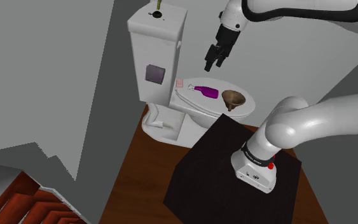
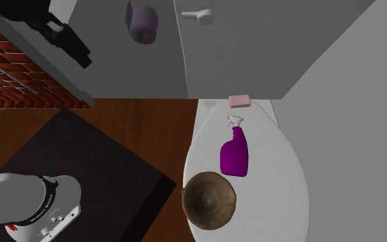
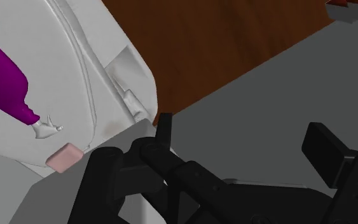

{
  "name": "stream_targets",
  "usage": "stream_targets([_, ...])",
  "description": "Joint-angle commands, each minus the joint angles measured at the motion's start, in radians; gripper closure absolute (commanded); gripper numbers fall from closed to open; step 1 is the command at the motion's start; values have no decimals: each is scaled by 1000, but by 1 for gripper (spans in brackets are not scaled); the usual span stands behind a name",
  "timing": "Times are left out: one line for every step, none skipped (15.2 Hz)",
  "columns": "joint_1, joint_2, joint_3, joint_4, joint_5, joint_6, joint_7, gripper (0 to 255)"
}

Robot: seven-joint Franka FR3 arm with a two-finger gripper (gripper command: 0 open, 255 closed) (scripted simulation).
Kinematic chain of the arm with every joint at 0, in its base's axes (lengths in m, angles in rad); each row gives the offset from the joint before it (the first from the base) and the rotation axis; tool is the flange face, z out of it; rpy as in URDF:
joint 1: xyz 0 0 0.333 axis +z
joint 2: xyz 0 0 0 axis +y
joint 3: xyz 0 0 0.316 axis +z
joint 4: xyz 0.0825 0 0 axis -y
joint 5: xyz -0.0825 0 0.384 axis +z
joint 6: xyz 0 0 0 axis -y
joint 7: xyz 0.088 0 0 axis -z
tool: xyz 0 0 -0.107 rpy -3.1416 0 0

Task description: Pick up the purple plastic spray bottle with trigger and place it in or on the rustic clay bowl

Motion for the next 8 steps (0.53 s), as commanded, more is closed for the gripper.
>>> stream_targets([-11, 33, -45, -23, -28, 47, -72, 0])
stream_targets([-16, 51, -65, -30, -40, 69, -103, 0])
stream_targets([-20, 72, -84, -35, -51, 90, -134, 0])
stream_targets([-24, 94, -104, -39, -62, 112, -165, 0])
stream_targets([-27, 118, -124, -41, -72, 135, -197, 0])
stream_targets([-31, 143, -143, -42, -81, 157, -228, 0])
stream_targets([-33, 171, -163, -41, -89, 180, -259, 0])
stream_targets([-36, 199, -182, -38, -96, 202, -291, 0])
